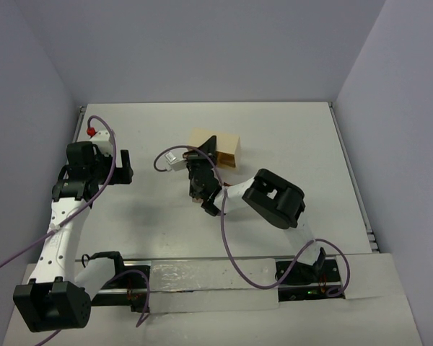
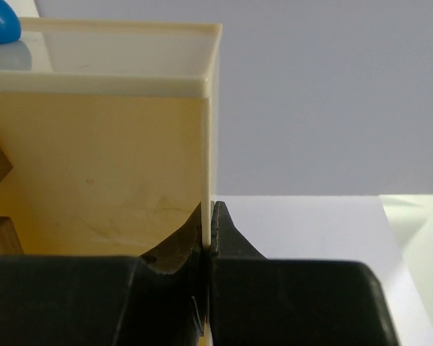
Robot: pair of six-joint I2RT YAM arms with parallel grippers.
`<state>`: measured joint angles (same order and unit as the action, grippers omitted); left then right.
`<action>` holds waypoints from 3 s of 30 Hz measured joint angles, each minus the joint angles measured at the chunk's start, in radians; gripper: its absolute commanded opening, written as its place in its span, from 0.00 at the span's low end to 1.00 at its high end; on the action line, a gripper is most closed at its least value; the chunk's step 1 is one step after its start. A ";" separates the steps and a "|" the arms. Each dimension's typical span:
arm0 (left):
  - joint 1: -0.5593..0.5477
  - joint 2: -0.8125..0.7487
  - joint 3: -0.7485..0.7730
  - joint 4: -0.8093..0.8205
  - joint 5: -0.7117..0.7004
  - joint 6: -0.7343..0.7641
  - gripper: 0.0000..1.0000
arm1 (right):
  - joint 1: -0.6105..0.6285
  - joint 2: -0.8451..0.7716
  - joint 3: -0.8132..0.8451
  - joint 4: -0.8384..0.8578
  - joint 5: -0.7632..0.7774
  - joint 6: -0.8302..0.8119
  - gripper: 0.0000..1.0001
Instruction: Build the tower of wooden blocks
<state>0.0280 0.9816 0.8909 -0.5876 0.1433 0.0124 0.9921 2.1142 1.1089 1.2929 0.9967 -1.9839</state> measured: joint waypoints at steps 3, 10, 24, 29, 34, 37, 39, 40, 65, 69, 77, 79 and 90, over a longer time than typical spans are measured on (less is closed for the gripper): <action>0.000 -0.003 0.000 0.000 0.000 0.000 0.99 | 0.011 -0.013 -0.052 0.000 0.000 -0.001 0.00; 0.000 -0.021 0.002 -0.001 0.001 0.000 0.99 | 0.004 -0.029 -0.065 -0.013 0.005 -0.004 0.00; 0.001 -0.019 0.005 0.000 0.003 0.000 0.99 | 0.020 -0.058 -0.038 -0.007 0.005 -0.008 0.00; 0.001 -0.018 0.005 0.001 0.008 0.000 0.99 | 0.025 -0.075 -0.073 -0.005 0.000 -0.009 0.00; 0.001 -0.017 0.005 0.000 0.012 0.000 0.99 | 0.018 -0.069 -0.059 -0.008 0.003 -0.012 0.00; 0.001 -0.018 0.005 0.000 0.014 0.000 0.99 | -0.001 -0.057 -0.027 -0.008 0.027 -0.015 0.00; 0.002 -0.018 0.005 0.000 0.014 0.000 0.99 | -0.006 -0.058 -0.017 -0.011 0.009 -0.013 0.00; 0.002 -0.017 0.005 0.000 0.014 0.000 0.99 | -0.007 -0.071 -0.036 -0.008 0.006 -0.011 0.00; 0.006 -0.016 0.006 0.002 0.022 0.000 0.99 | -0.079 -0.107 -0.045 -0.006 0.010 -0.015 0.00; 0.006 -0.016 0.006 0.001 0.026 0.000 0.99 | -0.105 -0.151 -0.041 -0.058 0.067 0.138 0.00; 0.006 -0.016 0.006 0.001 0.035 0.000 0.99 | -0.193 -0.426 0.251 -1.102 0.011 1.079 0.00; 0.006 -0.016 0.006 0.002 0.037 0.000 0.99 | -0.221 -0.451 0.337 -1.300 -0.050 1.262 0.00; 0.006 -0.016 0.006 0.001 0.048 0.000 0.99 | -0.399 -0.454 0.383 -2.012 -0.533 1.718 0.00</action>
<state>0.0345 0.9653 0.8967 -0.5863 0.1908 0.0128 0.5930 1.6600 1.4917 -0.7194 0.4633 -0.2661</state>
